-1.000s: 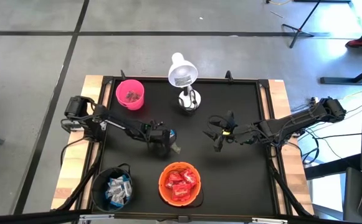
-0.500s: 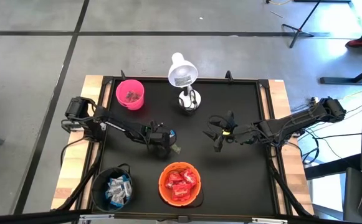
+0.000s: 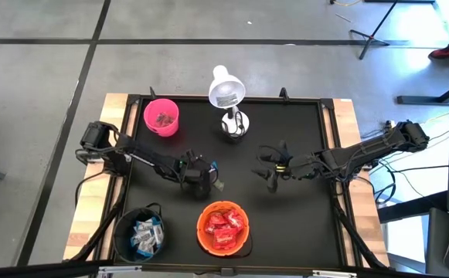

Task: Sort candy
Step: Put the white candy into the black bucket

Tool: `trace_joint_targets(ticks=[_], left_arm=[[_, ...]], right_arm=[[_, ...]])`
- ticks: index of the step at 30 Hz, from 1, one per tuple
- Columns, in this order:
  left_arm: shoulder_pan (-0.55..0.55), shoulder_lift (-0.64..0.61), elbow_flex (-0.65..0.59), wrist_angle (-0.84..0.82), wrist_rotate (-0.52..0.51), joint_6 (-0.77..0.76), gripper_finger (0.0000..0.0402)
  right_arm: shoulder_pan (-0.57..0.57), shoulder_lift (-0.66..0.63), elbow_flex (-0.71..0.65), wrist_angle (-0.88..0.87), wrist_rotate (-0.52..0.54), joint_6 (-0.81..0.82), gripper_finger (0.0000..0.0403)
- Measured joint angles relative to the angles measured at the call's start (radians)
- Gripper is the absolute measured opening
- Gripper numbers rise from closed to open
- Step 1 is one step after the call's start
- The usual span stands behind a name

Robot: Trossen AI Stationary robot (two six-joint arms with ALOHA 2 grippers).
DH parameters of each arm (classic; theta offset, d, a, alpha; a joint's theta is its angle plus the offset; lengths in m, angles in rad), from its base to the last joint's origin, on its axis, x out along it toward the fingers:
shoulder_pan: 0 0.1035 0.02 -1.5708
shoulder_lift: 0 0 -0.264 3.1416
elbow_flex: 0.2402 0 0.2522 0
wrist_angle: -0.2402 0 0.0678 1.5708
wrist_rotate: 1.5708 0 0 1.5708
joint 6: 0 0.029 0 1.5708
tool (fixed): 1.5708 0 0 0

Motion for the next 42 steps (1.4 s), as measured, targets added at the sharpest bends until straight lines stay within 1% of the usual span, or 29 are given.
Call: trace_joint_targets(ticks=[5, 7, 11, 17, 25, 31, 35, 38, 42], left_arm=[[-0.013, -0.002, -0.001, 0.000, -0.019, 0.002, 0.0067], [-0.020, -0.005, -0.001, 0.000, -0.025, 0.007, 0.0053], [-0.037, -0.028, -0.001, -0.003, -0.038, 0.014, 0.0036], [-0.048, -0.105, -0.004, -0.030, -0.012, 0.033, 0.0000], [-0.080, -0.274, -0.003, -0.088, -0.033, 0.034, 0.0001], [-0.128, -0.447, -0.001, -0.181, -0.058, 0.036, 0.0001], [-0.177, -0.569, -0.001, -0.237, -0.055, 0.049, 0.0001], [-0.230, -0.654, 0.000, -0.246, 0.006, 0.070, 0.0001], [-0.320, -0.746, 0.001, -0.268, 0.155, 0.087, 0.0001]], right_arm=[[0.000, 0.000, 0.000, -0.003, -0.031, -0.013, 0.0246], [0.000, 0.000, 0.000, -0.006, -0.032, -0.026, 0.0246], [0.000, 0.000, 0.000, -0.005, -0.032, -0.026, 0.0246], [0.000, 0.000, 0.000, -0.001, -0.036, -0.027, 0.0246], [0.000, 0.000, 0.000, 0.000, -0.039, -0.027, 0.0246], [0.000, 0.000, 0.000, 0.000, -0.039, -0.027, 0.0246], [0.000, 0.000, 0.000, 0.000, -0.039, -0.027, 0.0246], [0.000, 0.000, 0.000, 0.001, -0.039, -0.027, 0.0246], [0.000, 0.000, 0.000, 0.001, -0.039, -0.027, 0.0246]])
